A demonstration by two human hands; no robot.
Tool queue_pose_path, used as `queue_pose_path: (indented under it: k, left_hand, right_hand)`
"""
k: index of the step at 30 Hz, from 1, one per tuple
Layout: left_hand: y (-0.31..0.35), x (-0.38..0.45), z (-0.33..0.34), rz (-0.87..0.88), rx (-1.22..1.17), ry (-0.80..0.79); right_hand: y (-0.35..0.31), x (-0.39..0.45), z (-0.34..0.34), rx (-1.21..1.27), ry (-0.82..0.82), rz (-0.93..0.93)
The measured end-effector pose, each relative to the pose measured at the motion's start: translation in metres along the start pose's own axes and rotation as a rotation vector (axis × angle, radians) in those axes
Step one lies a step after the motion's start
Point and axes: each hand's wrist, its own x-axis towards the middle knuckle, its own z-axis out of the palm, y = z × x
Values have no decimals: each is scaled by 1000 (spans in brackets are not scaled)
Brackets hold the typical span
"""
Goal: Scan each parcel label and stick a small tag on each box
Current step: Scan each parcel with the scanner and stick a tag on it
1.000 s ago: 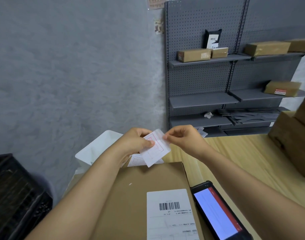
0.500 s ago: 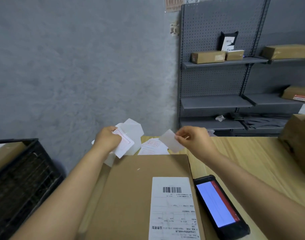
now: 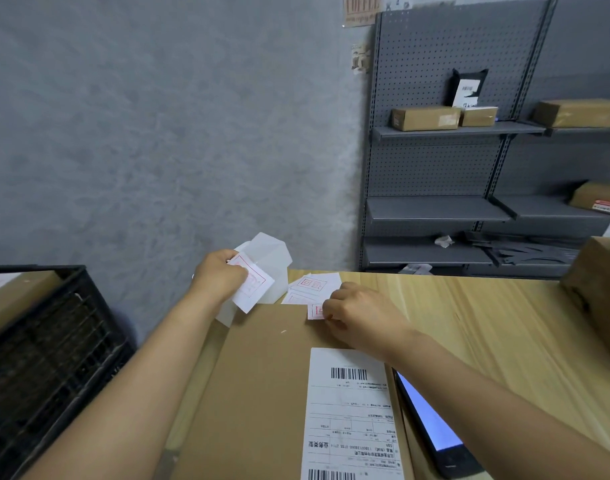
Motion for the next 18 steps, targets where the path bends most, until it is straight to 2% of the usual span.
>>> queue_pose_path:
  k: [11, 18]
  left_hand:
    - [5, 5, 5, -15, -53, -12]
    - [8, 13, 6, -49, -111, -45]
  right_hand:
    - [3, -1, 3, 23, -61, 43]
    - [2, 7, 5, 179, -34, 109]
